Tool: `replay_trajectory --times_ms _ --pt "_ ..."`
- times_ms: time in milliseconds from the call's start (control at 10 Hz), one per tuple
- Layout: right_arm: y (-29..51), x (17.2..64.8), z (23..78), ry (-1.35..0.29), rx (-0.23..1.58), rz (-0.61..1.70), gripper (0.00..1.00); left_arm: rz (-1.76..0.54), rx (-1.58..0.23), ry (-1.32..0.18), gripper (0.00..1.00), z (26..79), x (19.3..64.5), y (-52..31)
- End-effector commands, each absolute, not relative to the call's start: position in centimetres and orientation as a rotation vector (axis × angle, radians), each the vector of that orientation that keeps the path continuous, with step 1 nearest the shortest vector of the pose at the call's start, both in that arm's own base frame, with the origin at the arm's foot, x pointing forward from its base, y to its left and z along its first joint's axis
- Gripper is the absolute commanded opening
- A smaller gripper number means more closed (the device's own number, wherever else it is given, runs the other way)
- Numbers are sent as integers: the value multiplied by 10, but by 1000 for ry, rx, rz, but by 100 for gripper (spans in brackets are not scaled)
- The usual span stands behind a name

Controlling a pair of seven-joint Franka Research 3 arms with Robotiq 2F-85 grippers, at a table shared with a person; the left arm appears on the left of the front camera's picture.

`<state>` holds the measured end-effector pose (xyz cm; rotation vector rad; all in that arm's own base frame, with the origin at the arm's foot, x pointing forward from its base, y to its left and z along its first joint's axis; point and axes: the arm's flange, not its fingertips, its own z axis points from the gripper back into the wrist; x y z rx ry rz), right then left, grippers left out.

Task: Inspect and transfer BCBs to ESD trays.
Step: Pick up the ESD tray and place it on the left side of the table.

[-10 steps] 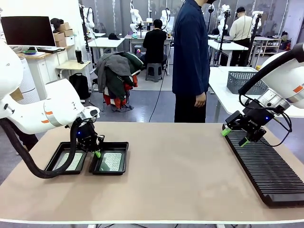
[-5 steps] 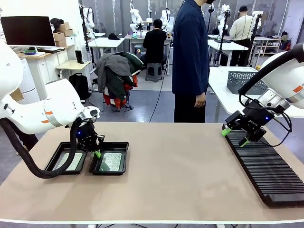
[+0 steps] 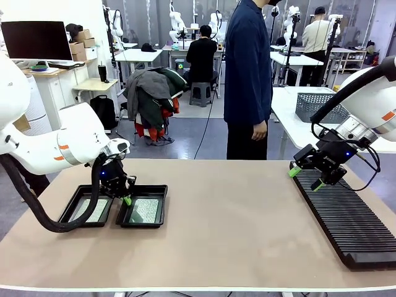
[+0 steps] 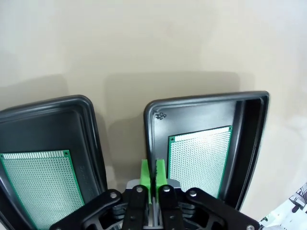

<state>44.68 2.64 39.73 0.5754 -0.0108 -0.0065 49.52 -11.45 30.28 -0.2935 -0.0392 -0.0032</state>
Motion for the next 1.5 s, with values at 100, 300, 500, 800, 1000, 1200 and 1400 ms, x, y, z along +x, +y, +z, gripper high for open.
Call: replay_trajectory --times_ms 100,300,500,800,1000,1200,1400 --pt "28 448 399 -11 556 -28 100 4 -256 -43 19 307 493 -117" --pt "28 448 399 -11 556 -28 100 3 -241 -48 34 311 491 -118" --pt "28 448 399 -11 556 -28 100 5 -221 -62 49 324 484 -120" --pt "28 448 399 -11 556 -28 100 -39 -222 -86 68 353 469 -126" --pt "28 448 399 -11 556 -28 100 -22 -155 -102 84 387 452 -125" --pt "28 448 399 -11 556 -28 100 -22 -94 -104 100 410 441 -129" --pt "28 448 399 -11 556 -28 100 -40 -63 -94 100 427 432 -130"
